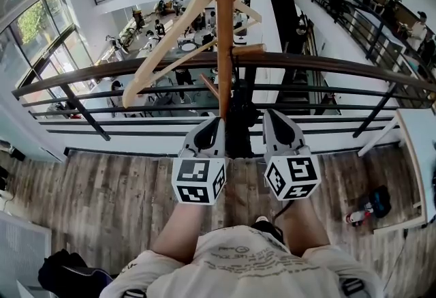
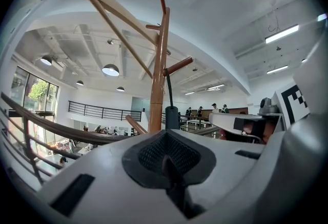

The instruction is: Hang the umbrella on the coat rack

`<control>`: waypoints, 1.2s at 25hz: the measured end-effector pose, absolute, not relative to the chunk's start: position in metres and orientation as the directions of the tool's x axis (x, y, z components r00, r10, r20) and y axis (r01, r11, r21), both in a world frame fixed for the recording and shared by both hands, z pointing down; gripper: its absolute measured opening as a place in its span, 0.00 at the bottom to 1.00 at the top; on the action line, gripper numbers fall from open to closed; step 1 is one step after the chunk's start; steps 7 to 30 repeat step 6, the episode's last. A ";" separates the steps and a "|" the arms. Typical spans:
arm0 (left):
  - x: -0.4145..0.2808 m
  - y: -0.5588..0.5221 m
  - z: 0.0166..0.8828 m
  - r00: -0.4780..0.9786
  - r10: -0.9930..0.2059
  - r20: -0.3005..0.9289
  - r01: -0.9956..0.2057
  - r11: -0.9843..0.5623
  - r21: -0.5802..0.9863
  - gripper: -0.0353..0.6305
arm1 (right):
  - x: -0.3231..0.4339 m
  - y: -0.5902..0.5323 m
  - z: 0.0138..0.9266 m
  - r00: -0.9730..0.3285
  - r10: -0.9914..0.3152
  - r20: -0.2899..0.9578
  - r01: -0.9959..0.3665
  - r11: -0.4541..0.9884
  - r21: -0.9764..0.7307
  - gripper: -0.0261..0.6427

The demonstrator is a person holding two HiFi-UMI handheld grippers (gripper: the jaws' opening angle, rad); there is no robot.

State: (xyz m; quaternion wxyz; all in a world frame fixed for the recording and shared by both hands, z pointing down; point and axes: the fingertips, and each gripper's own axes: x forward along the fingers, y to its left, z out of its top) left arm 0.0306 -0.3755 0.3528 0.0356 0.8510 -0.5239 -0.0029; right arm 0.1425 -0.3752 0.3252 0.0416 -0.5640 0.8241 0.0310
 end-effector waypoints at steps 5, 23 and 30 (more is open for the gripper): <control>0.031 -0.378 0.355 0.452 -0.891 0.037 -0.891 -0.450 0.063 0.05 | 0.140 -0.380 0.330 -0.365 -0.927 -0.089 -0.930 0.367 0.000 0.04; 0.031 -0.378 0.355 0.453 -0.891 0.038 -0.891 -0.450 0.062 0.05 | 0.140 -0.381 0.331 -0.366 -0.927 -0.086 -0.930 0.368 -0.001 0.04; 0.031 -0.378 0.355 0.453 -0.891 0.038 -0.891 -0.450 0.062 0.05 | 0.140 -0.381 0.331 -0.366 -0.927 -0.086 -0.930 0.368 -0.001 0.04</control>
